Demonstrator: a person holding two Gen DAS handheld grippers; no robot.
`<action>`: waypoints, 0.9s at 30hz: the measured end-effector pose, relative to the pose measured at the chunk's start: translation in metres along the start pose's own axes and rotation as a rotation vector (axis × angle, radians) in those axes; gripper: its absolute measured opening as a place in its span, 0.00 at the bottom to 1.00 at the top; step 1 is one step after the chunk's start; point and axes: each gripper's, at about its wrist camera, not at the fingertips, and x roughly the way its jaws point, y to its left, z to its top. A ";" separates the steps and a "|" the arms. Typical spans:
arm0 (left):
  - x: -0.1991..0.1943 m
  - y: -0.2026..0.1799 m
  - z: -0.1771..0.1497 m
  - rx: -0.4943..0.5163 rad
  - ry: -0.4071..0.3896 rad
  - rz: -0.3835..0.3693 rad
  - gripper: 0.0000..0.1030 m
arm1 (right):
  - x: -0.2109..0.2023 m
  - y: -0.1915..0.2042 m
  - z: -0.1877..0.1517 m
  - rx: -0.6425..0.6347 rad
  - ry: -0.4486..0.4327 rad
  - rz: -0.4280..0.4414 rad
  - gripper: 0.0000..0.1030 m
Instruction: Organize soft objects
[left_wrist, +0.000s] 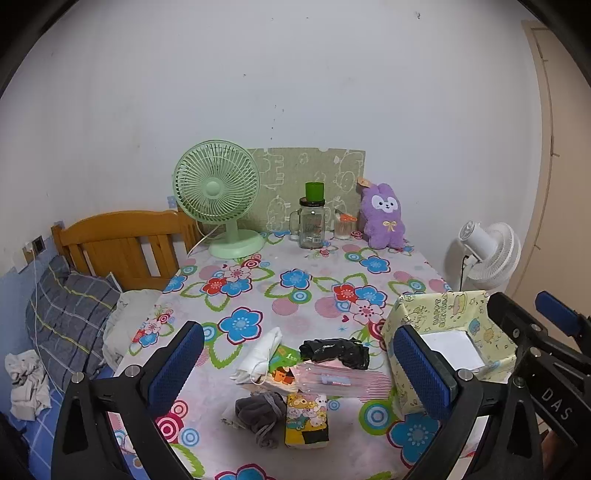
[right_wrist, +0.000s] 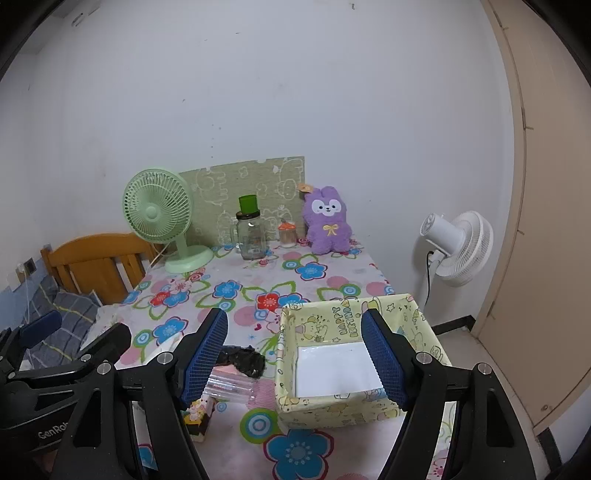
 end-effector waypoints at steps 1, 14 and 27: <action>0.001 0.000 0.000 0.003 -0.002 0.002 1.00 | 0.000 0.000 0.000 -0.003 -0.003 -0.002 0.75; 0.007 0.001 -0.002 0.002 -0.009 0.012 1.00 | 0.002 0.001 -0.002 0.000 0.000 -0.007 0.75; 0.006 -0.001 -0.003 0.003 -0.018 0.011 1.00 | 0.000 0.000 -0.001 0.001 -0.005 -0.015 0.75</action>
